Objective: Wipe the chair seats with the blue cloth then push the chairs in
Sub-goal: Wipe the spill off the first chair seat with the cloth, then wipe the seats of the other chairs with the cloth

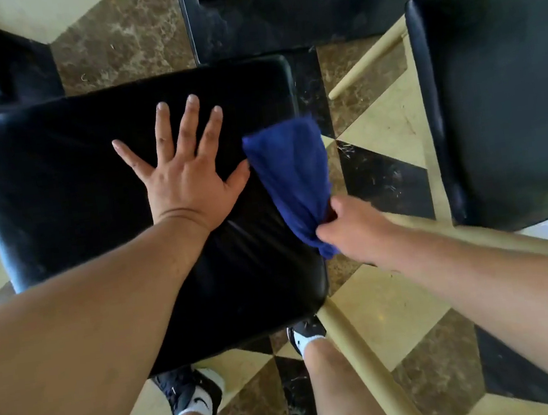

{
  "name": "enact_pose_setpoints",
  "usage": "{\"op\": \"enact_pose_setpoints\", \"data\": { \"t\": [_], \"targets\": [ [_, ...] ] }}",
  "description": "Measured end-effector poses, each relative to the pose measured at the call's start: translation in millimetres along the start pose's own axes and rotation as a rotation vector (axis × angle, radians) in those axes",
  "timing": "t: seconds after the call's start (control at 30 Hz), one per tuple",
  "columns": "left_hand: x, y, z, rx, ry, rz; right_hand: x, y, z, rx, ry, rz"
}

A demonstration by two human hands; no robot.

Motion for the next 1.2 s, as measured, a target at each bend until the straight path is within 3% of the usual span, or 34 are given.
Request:
{"op": "enact_pose_setpoints", "data": {
  "t": [0.17,0.27,0.43,0.53,0.63,0.73,0.87,1.0,1.13,1.2],
  "targets": [
    [2.8,1.1,0.0,0.003,0.016,0.044,-29.8,-27.5,-43.9,-0.122,-0.308,0.233],
    [7.9,0.1,0.4,-0.004,0.028,0.090,-30.8,-30.5,-35.4,-0.106,-0.504,0.272],
    [36.4,-2.1,7.4,-0.013,-0.050,0.270,-14.4,-49.4,10.0,0.034,-0.176,0.093],
    [71.6,-15.5,21.8,-0.101,-0.126,0.468,-6.4,-67.8,47.6,0.160,-0.026,0.112],
    [111.5,-38.3,55.8,-0.194,-0.054,0.725,-0.5,-87.4,88.8,0.209,-0.007,0.159],
    [150.9,-65.9,105.8,-0.140,0.080,0.914,-6.2,-102.0,131.7,0.250,-0.022,0.152],
    [190.3,-103.4,182.5,-0.070,0.163,1.004,-57.1,-113.9,177.8,0.313,-0.032,0.174],
    [209.6,-141.6,246.4,0.026,0.037,1.049,-134.6,-108.5,205.7,0.382,-0.076,0.196],
    [200.0,-192.0,278.9,0.081,-0.148,1.128,-215.8,-109.0,217.4,0.430,-0.386,0.196],
    [185.8,-213.9,278.3,0.111,-0.271,1.164,-250.2,-110.7,208.8,0.362,-0.487,0.184]
  ]
}}
Point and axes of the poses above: each hand's wrist, its own y-axis towards the middle knuckle, its own x-axis out of the back of the hand, z = x × y, the point moved 2 cm from there along y, towards the middle knuckle, and after that the axes turned 10 degrees about y, right-handed, at the moved point
